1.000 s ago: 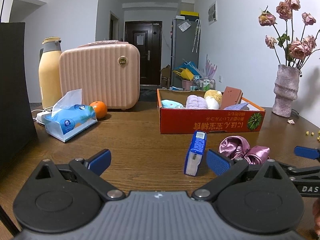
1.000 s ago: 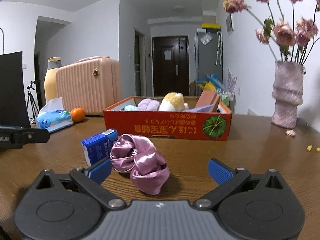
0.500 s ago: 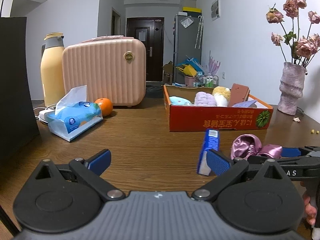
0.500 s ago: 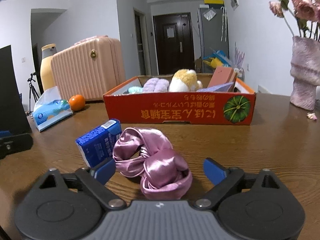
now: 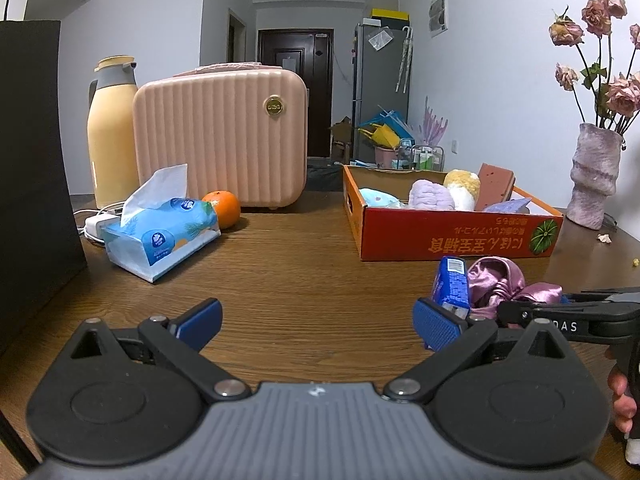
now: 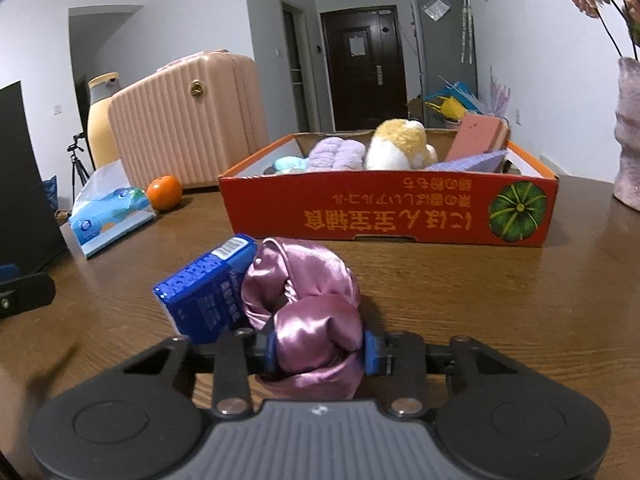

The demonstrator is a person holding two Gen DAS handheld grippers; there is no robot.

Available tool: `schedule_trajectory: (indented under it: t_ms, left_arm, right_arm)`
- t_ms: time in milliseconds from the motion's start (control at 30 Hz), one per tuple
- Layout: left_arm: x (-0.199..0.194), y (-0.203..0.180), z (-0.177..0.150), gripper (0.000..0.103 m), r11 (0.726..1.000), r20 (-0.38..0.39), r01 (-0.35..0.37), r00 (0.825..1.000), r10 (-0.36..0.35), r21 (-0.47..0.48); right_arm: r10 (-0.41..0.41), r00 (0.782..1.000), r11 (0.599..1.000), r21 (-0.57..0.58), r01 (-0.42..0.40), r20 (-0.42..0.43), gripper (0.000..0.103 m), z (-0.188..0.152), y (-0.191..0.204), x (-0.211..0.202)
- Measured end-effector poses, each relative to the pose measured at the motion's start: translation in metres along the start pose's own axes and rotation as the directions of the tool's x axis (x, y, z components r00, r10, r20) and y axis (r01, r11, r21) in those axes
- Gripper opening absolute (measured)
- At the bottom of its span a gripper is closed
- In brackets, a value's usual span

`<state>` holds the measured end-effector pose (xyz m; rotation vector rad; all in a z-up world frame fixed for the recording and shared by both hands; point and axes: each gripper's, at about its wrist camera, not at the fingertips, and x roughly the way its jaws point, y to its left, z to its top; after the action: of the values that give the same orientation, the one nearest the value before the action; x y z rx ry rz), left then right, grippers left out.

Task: Organize soft objects
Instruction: 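Close right tool on the pink satin bow, then grasp blue carton with left tool while right tool holds the satin bow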

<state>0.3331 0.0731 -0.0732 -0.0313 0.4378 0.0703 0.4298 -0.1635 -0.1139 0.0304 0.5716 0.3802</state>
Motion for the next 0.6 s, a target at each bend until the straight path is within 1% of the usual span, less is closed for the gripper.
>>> schedule_trajectory:
  t_ms: [200, 500, 600]
  left_arm:
    - [0.000, -0.001, -0.001, 0.103, 1.000, 0.000, 0.001, 1.000, -0.001, 0.004]
    - [0.013, -0.010, 0.001, 0.103, 0.999, -0.030, -0.032, 0.999, 0.032, 0.007]
    - [0.019, -0.019, 0.002, 0.103, 1.000, -0.044, -0.023, 0.999, 0.023, 0.001]
  right_arm:
    - [0.012, 0.999, 1.000, 0.001, -0.012, 0.031, 0.031, 0.001, 0.000, -0.005]
    - [-0.021, 0.995, 1.000, -0.013, 0.023, 0.092, 0.031, 0.004, -0.006, -0.013]
    - [-0.022, 0.994, 1.000, -0.005, 0.023, 0.106, 0.031, 0.006, -0.013, -0.015]
